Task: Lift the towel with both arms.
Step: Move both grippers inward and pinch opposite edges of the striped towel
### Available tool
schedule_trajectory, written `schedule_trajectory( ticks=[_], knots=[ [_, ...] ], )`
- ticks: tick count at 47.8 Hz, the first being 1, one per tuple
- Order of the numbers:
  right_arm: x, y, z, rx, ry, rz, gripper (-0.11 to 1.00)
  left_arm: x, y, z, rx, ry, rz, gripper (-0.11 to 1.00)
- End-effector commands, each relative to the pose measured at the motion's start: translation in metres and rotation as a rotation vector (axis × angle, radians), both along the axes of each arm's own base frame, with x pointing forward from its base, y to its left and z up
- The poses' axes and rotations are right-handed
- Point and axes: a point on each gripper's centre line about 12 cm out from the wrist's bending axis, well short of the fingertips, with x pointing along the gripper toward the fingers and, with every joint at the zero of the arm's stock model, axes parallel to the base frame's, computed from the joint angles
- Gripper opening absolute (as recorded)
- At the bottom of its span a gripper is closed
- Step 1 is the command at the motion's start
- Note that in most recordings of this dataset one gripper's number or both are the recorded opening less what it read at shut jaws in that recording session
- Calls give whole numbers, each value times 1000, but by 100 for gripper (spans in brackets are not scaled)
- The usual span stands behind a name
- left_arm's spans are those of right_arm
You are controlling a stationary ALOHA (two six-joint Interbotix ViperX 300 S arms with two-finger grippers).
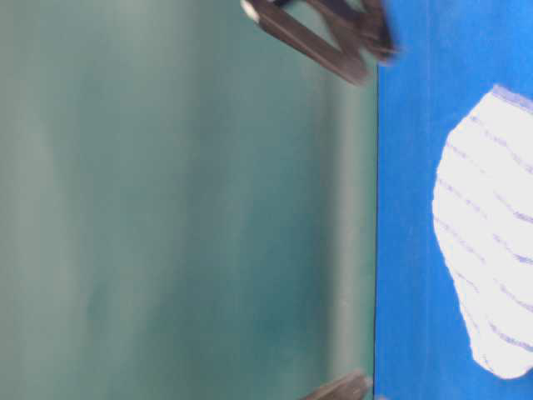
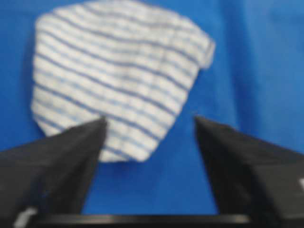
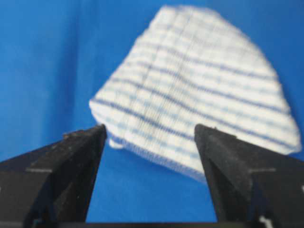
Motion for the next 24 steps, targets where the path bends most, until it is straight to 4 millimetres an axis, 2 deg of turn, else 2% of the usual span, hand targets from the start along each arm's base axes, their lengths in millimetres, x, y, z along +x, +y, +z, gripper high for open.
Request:
schedule_trajectory(
  ticks=[1,5,24],
  knots=[
    [15,1,-2,6,-2,0,68,12,-1,-3,0,5,-2,83],
    [25,2,-13,7,28,0,67,18,0,-14,5,40,-3,93],
    [54,5,-61,25,149,-5,67,40,2,-71,7,135,5,92]
  ],
)
